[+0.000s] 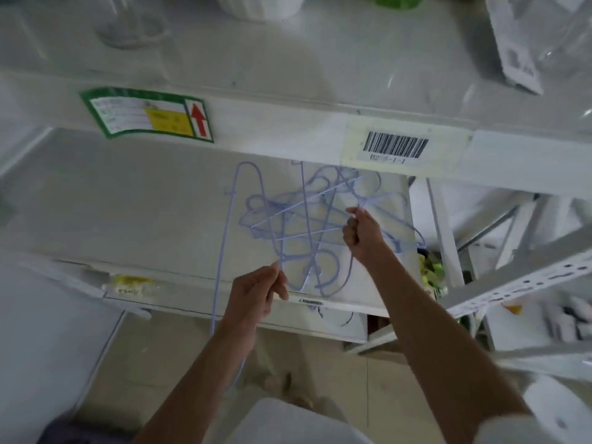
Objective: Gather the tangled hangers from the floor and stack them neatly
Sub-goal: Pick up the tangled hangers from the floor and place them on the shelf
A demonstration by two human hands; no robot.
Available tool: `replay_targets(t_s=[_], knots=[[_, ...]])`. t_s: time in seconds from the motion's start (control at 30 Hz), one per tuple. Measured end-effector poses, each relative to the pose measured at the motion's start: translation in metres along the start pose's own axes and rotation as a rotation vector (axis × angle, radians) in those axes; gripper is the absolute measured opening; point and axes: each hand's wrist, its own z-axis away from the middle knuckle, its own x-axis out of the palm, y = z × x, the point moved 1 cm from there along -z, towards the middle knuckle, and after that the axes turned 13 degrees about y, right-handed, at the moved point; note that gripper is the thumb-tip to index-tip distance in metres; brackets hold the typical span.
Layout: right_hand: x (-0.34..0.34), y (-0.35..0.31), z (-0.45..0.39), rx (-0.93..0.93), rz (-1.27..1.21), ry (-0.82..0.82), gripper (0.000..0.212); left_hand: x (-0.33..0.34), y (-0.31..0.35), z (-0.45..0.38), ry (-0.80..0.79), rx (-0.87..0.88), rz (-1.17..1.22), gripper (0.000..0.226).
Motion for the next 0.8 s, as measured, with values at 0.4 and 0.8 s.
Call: replay_targets(t_s=[0.4,0.8], knots=[[-0.005,-0.004,-0.004,-0.229,0.681,0.215,0.041,0.025,-0.005,-0.049,-0.062,-0.064,-0.18,0.035],[-0.086,-0.011,0.028,0.004,0.106,-0.062,0.041,0.125,-0.024,-0.136,-0.25,0.557,-1.003,0.041]])
